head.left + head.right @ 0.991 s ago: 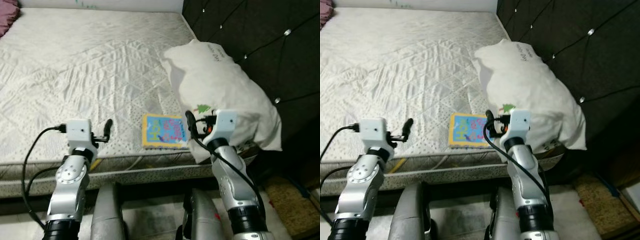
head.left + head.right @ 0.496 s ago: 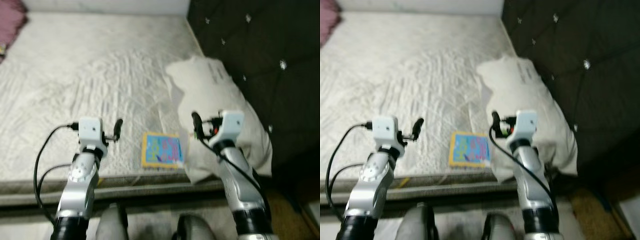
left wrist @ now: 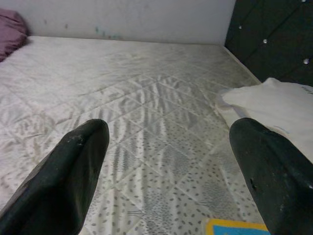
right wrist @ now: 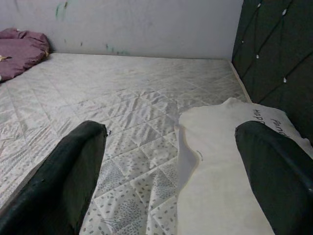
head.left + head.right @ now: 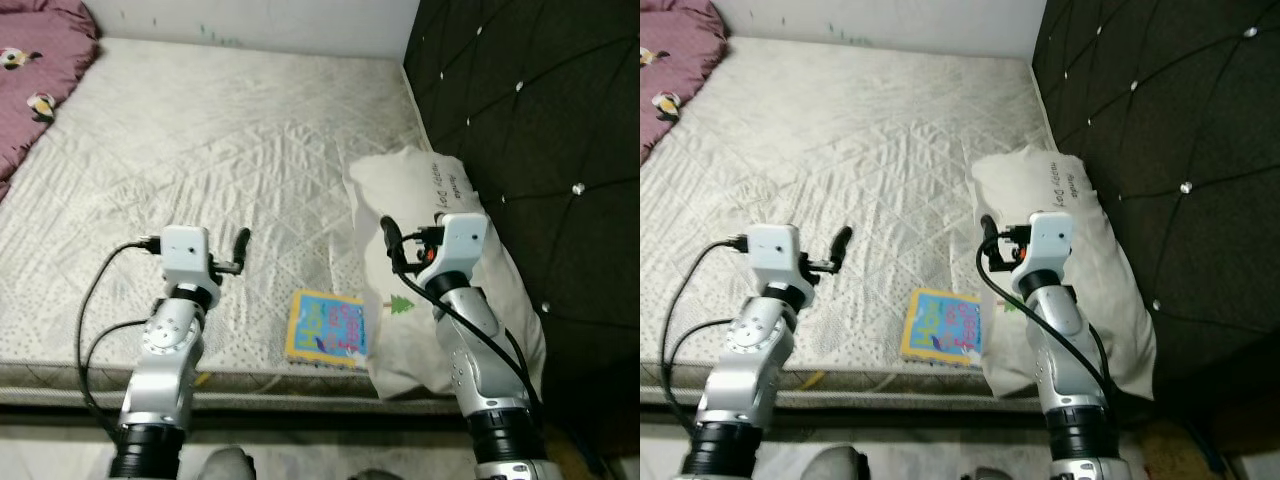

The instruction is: Clean up the room

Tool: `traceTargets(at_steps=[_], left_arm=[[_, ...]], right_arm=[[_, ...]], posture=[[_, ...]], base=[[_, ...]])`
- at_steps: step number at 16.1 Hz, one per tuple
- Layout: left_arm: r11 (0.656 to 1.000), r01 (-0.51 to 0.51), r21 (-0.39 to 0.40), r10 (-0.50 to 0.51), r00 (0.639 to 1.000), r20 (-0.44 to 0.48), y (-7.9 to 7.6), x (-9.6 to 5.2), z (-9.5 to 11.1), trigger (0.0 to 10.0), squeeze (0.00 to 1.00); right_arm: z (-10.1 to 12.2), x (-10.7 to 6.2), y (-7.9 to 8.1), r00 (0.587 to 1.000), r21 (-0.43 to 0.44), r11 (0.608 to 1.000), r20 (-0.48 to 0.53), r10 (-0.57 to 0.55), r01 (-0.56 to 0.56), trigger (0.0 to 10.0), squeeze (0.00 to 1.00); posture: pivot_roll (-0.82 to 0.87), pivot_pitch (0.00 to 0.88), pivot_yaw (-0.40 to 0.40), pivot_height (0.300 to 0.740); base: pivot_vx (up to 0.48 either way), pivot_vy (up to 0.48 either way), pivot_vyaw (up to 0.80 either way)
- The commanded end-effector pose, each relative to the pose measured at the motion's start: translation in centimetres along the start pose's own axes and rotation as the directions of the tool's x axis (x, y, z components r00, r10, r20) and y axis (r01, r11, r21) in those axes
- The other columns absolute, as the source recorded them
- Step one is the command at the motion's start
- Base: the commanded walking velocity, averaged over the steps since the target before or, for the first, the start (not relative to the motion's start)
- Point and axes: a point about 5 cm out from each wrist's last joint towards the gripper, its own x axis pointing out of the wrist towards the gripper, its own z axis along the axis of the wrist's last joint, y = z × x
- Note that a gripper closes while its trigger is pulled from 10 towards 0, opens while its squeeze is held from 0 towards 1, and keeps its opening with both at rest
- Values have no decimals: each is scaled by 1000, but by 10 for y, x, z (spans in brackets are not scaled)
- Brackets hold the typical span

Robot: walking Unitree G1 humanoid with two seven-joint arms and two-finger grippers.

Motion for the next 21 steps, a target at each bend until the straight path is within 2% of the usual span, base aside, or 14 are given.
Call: traceTargets(at_steps=[1, 9, 13, 21], left_arm=[[1000, 13, -5, -13, 1000, -10, -3, 0, -2, 10000, 0], [999, 8, -35, -8, 1000, 1, -5, 3, 2, 10000, 0], [999, 1, -42, -1, 1000, -1, -4, 3, 2, 10000, 0], [999, -3, -50, 3, 1000, 0, -5, 3, 3, 10000, 0]], right_arm=[[0, 1, 0, 1000, -5, 1000, -2, 1, -1, 10000, 0], [3, 3, -3, 1000, -7, 1000, 15, -20, 20, 10000, 0], [2, 5, -3, 1000, -6, 1000, 9, -26, 26, 10000, 0], [1, 4, -5, 999, -14, 999, 3, -33, 33, 10000, 0]], posture=[[5, 0, -75, 740], [4, 0, -83, 740], [5, 0, -82, 740], [1, 0, -83, 740]], base=[[0, 285, 0], [0, 466, 0], [0, 480, -770], [0, 480, 0]])
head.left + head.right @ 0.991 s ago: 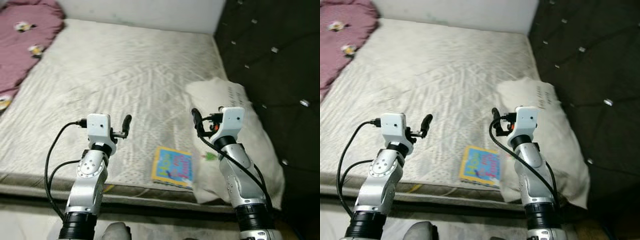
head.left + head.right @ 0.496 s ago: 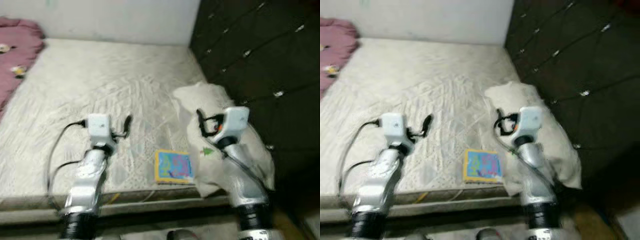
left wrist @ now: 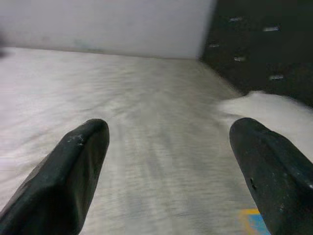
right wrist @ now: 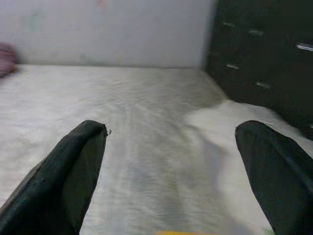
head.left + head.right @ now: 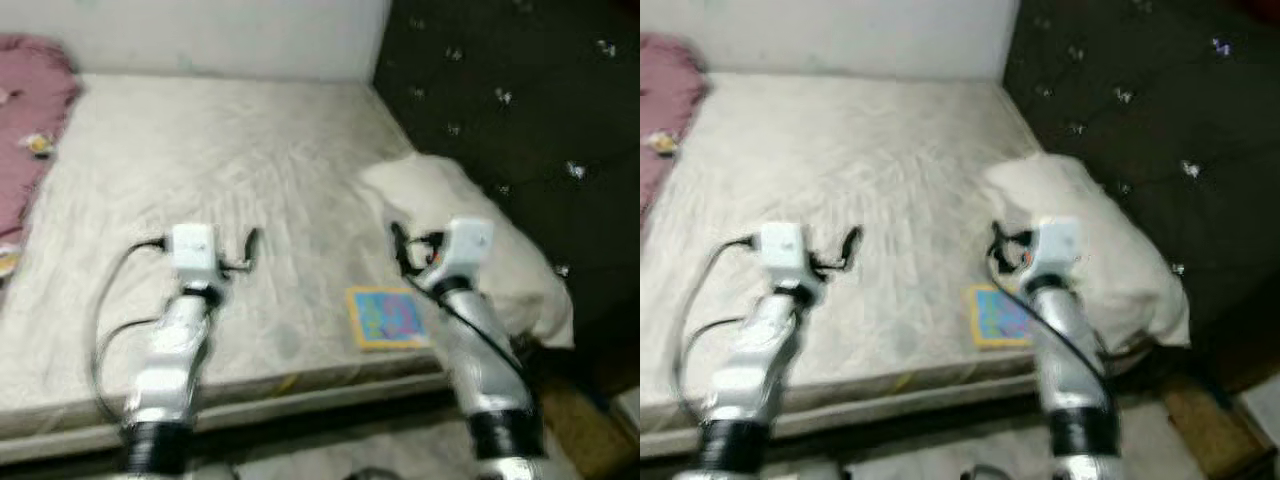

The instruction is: Clean up the room

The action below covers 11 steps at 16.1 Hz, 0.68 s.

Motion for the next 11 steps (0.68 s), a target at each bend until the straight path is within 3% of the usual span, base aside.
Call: traceTargets(at_steps=[1, 11], left_arm=[[1000, 24, -16, -24, 1000, 10, -10, 2, 3, 10000, 0], [1000, 18, -18, -18, 1000, 11, -9, 1, 4, 10000, 0]], right_arm=[[2, -1, -11, 999, -19, 999, 0, -32, 32, 10000, 0], [2, 0, -12, 999, -29, 999, -4, -32, 32, 10000, 0]], posture=[[1, 0, -83, 740], [7, 0, -91, 740]], base=[[0, 480, 0], [0, 480, 0]])
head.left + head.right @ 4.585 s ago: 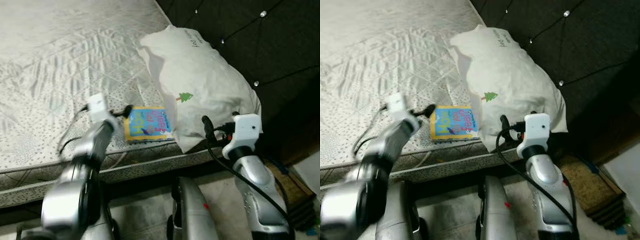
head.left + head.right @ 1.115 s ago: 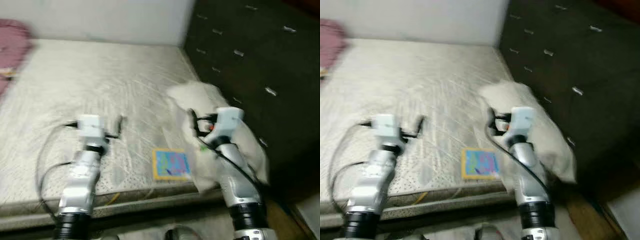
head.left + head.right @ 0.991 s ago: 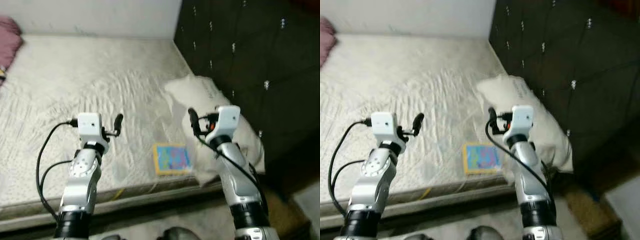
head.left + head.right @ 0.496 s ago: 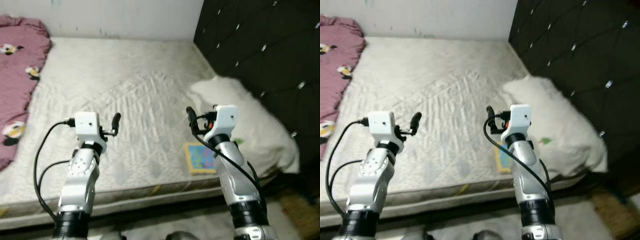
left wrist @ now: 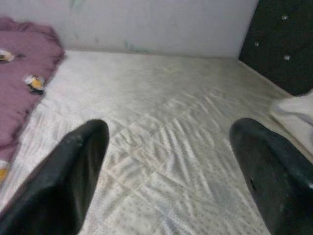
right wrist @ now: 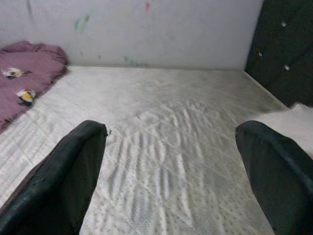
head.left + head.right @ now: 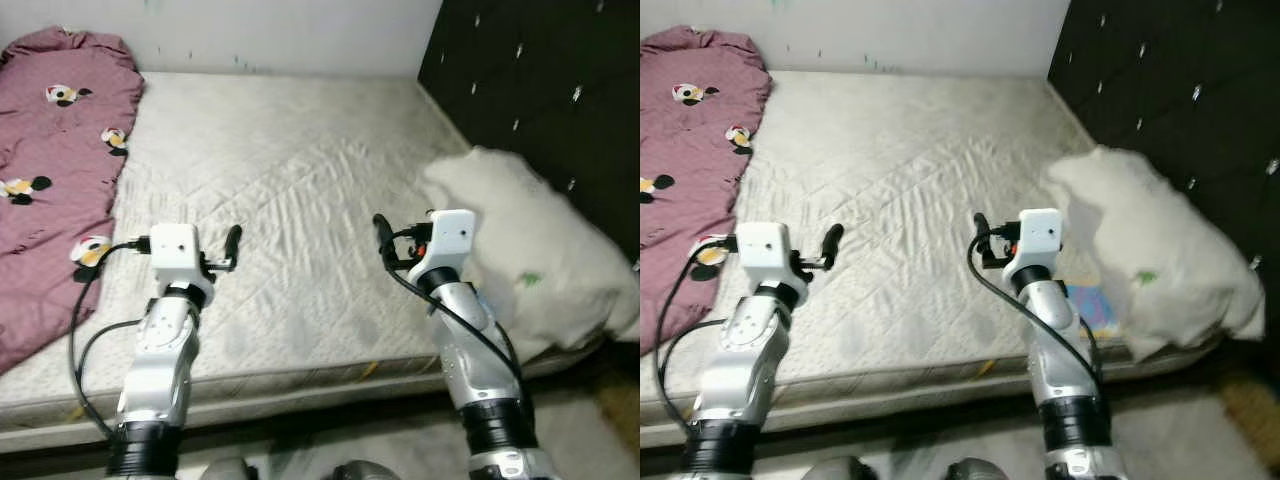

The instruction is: Clean up the room

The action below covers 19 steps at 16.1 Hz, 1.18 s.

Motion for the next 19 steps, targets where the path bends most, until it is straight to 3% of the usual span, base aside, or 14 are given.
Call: traceTargets(at_steps=[1, 10, 13, 19], left_arm=[[1000, 9, 8, -9, 1000, 3, -2, 0, 2, 10000, 0], [1000, -1, 1, 1, 1000, 4, -2, 1, 2, 10000, 0], [1000, 1, 1, -1, 1000, 5, -2, 2, 3, 10000, 0], [1000, 0, -2, 0, 1000, 6, -2, 2, 3, 10000, 0]], right_arm=[[3, 0, -4, 1000, 3, 1000, 12, -20, 20, 10000, 0], [7, 2, 1, 999, -71, 997, 37, 23, -21, 10000, 0], [7, 2, 2, 999, -69, 997, 41, 20, -17, 10000, 0], [5, 2, 0, 999, -70, 998, 33, 4, -1, 10000, 0]], posture=[[7, 0, -91, 740], [8, 0, -95, 740], [6, 0, -93, 740], [6, 0, -93, 740]], base=[[0, 480, 0], [0, 480, 0], [0, 480, 525], [0, 480, 0]])
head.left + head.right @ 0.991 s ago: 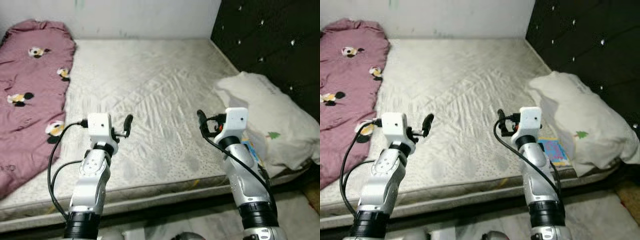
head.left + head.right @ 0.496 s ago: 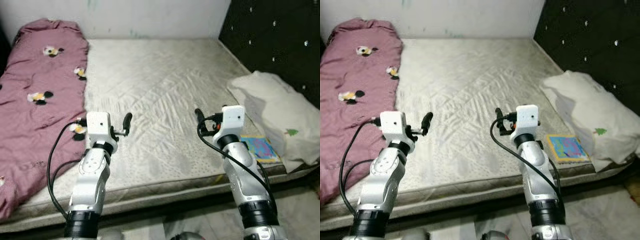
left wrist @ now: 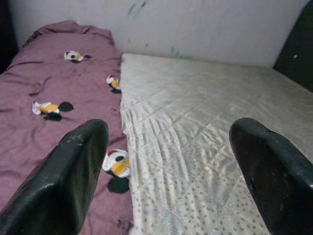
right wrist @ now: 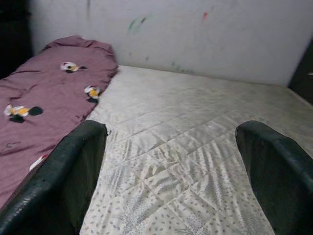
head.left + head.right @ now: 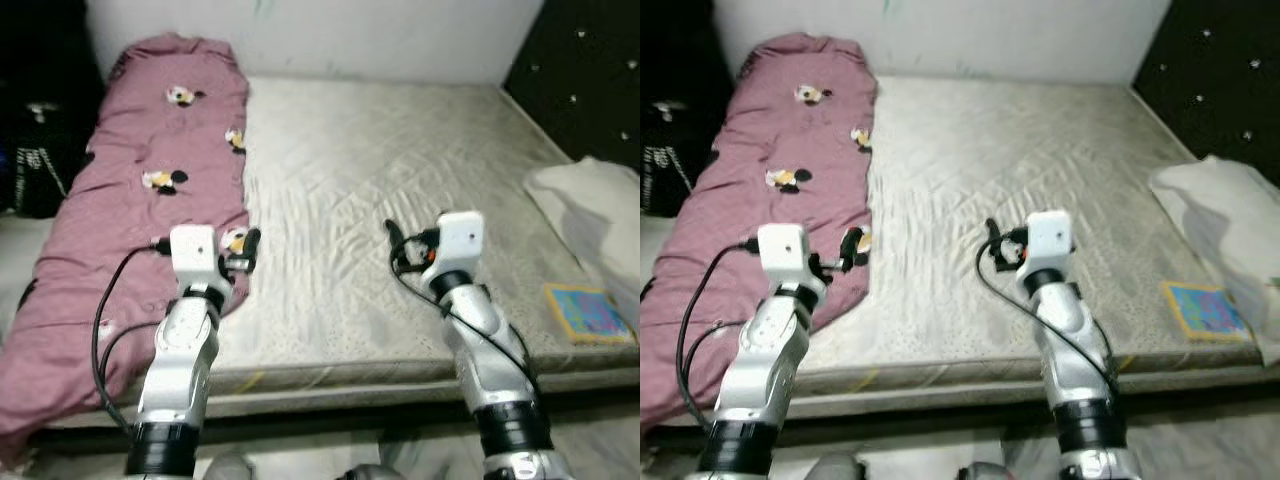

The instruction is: Clean up the room

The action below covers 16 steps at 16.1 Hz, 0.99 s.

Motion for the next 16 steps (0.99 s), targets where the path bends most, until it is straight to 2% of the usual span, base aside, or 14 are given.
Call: traceTargets(at_steps=[1, 2, 7, 16], left_arm=[[1000, -9, 1, 9, 1000, 0, 5, -1, 1, 10000, 0], [1000, -8, -1, 8, 1000, -1, 4, -1, 1, 10000, 0], [1000, -7, -3, 7, 1000, -1, 4, -1, 1, 10000, 0], [1000, -3, 6, 3, 1000, 12, 4, 0, 3, 10000, 0]], right_arm=[[6, 3, 4, 1000, -4, 1000, 23, 7, -7, 10000, 0], [5, 4, 3, 1000, 0, 1000, 18, 2, -2, 10000, 0], [4, 4, 1, 1000, 7, 1000, 15, -8, 8, 10000, 0], [4, 5, 2, 1000, 0, 1000, 17, -4, 4, 10000, 0]], posture=[[6, 0, -93, 740], [8, 0, -94, 740], [8, 0, -94, 740], [13, 0, -96, 740]], base=[[0, 480, 0], [0, 480, 0], [0, 480, -724], [0, 480, 0]])
